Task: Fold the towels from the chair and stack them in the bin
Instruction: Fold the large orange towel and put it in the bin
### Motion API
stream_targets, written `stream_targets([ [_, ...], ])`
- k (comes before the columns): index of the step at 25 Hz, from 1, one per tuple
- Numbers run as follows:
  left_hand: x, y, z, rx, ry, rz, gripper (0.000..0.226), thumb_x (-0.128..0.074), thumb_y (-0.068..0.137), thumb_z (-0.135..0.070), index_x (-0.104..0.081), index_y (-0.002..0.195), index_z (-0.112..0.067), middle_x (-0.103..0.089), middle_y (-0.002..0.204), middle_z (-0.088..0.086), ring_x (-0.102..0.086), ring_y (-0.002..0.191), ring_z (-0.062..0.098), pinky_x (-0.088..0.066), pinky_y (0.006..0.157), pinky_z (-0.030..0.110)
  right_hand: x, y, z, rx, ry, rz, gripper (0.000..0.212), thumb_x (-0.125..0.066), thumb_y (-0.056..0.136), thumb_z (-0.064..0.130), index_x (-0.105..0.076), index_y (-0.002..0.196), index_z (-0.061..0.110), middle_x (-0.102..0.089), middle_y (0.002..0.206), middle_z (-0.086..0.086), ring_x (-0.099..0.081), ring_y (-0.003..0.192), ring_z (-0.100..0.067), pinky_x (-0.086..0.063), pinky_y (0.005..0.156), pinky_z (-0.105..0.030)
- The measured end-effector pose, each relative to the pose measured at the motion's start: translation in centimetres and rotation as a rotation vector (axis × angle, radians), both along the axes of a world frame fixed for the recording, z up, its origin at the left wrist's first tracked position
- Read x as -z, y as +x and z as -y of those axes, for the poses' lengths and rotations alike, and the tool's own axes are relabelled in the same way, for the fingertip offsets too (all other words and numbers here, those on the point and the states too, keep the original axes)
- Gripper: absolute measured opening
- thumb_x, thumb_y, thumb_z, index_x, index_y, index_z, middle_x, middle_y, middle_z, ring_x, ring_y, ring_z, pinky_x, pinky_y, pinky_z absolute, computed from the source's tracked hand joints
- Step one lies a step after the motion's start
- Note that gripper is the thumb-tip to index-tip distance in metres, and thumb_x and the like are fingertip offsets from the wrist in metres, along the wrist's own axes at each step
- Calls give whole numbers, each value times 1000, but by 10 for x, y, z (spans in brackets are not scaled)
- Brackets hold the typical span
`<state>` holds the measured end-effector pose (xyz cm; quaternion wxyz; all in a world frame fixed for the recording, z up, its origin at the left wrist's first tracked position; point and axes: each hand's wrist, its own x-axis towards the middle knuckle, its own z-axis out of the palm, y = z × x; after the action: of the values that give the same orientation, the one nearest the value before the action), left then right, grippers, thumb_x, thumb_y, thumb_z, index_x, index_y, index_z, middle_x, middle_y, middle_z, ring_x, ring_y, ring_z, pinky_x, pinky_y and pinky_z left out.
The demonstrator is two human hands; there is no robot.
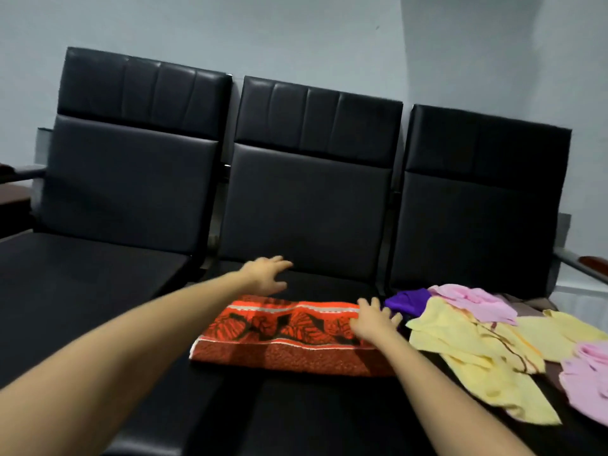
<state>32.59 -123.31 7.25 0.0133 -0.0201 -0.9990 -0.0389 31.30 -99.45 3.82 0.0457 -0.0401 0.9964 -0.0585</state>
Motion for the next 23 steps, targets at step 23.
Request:
stream_targets([
  [23, 49, 8, -41, -238, 371, 295, 32, -67, 79, -26, -62, 104, -8, -64, 100, 9, -61, 90, 23, -49, 68, 31, 44, 30, -11, -213, -154, 51, 49, -42, 95, 37, -35, 143, 28, -26, 154, 5, -10, 144, -24, -3, 116, -49],
])
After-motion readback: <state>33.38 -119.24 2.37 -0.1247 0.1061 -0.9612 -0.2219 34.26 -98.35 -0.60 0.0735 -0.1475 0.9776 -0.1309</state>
